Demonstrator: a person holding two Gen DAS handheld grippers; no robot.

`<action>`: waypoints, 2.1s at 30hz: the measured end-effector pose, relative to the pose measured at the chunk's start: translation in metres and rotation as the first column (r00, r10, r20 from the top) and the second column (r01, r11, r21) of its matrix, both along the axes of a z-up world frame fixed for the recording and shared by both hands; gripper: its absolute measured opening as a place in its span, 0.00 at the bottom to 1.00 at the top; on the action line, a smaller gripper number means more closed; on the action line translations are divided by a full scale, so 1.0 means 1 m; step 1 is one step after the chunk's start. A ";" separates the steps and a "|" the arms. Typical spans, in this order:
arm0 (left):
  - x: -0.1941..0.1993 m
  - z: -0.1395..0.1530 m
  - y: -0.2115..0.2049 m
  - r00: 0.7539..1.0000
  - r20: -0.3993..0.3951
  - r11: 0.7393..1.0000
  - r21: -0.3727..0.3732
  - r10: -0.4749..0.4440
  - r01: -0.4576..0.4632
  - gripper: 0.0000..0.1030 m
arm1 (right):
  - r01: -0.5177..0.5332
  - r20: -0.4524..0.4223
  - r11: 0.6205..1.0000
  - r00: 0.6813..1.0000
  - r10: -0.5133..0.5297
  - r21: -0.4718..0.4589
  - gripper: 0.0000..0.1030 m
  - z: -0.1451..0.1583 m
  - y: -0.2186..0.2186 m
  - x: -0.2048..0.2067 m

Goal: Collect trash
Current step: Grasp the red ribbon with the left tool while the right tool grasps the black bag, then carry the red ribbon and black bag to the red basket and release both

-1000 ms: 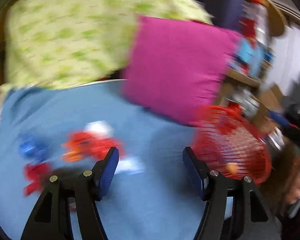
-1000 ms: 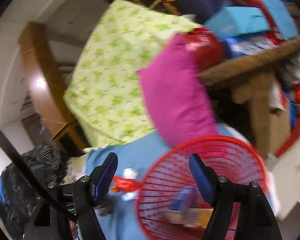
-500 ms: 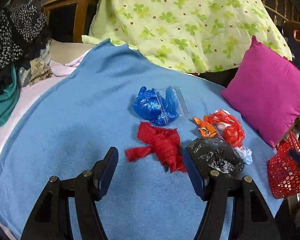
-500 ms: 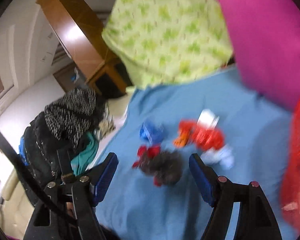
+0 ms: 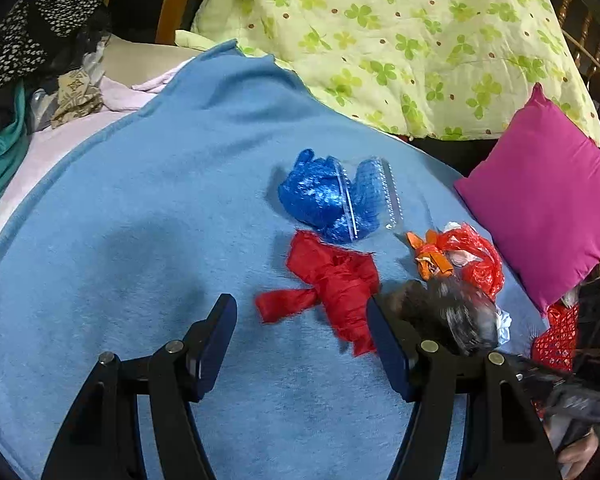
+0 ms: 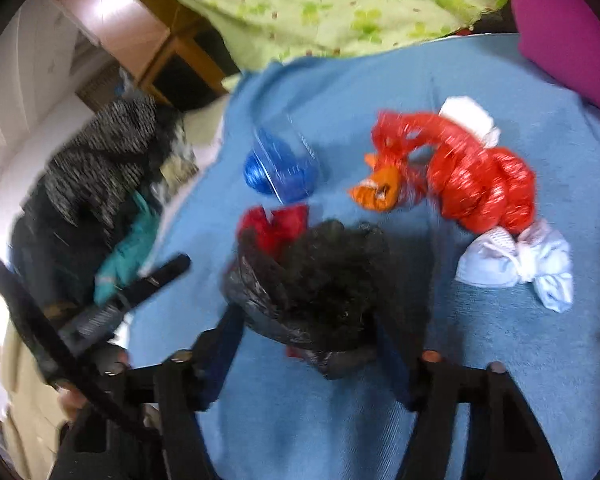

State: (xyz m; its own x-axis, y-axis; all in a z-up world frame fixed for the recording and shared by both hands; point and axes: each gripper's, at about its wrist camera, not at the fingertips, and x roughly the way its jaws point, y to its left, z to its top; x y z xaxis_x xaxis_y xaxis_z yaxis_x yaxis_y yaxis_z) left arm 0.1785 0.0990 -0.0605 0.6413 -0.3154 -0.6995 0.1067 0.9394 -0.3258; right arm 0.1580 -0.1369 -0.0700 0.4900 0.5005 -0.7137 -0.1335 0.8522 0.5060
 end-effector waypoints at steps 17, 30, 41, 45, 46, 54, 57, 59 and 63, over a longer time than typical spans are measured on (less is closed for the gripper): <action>0.052 -0.041 -0.053 0.990 -0.136 0.998 -0.043 -0.048 0.042 0.34 | 0.119 0.110 0.993 0.987 -0.121 0.020 0.25 0.023 -0.059 -0.028; 0.027 -0.014 -0.017 0.999 -0.025 0.999 -0.012 -0.033 0.033 0.30 | 0.012 0.154 0.999 0.988 -0.004 -0.047 0.70 0.022 0.001 -0.012; 0.012 -0.001 0.015 0.999 0.038 0.999 0.050 0.011 -0.013 0.31 | 0.000 0.040 0.984 0.999 0.008 -0.177 0.35 -0.015 0.028 0.019; 0.002 0.016 0.006 0.994 0.103 0.998 0.060 -0.020 0.014 0.31 | 0.062 0.134 0.990 0.990 -0.044 -0.130 0.34 0.011 0.009 -0.001; -0.003 0.020 0.002 0.992 0.125 0.998 0.065 -0.035 0.027 0.31 | 0.078 0.159 0.990 0.985 -0.058 -0.117 0.34 0.018 0.003 -0.006; -0.040 0.050 -0.033 0.964 0.227 0.990 0.072 -0.136 0.122 0.31 | 0.198 0.310 0.979 0.934 -0.178 -0.035 0.34 0.071 -0.052 -0.065; -0.056 0.065 -0.053 0.950 0.260 0.984 0.078 -0.175 0.160 0.31 | 0.234 0.322 0.971 0.924 -0.205 -0.051 0.34 0.084 -0.060 -0.081; -0.066 0.075 -0.067 0.945 0.263 0.981 0.068 -0.195 0.183 0.31 | 0.242 0.324 0.969 0.921 -0.215 -0.045 0.34 0.092 -0.067 -0.097; -0.086 0.091 -0.094 0.926 0.284 0.969 0.064 -0.248 0.240 0.31 | 0.263 0.348 0.960 0.913 -0.214 -0.099 0.34 0.109 -0.081 -0.128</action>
State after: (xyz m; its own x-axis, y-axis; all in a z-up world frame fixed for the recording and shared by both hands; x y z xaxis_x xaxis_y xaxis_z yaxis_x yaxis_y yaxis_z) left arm 0.0927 0.0048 0.0306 0.7218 -0.4704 -0.5077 0.4187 0.8809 -0.2209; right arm 0.0305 -0.2177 0.0390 0.8023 0.2456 -0.5441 -0.0559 0.9384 0.3411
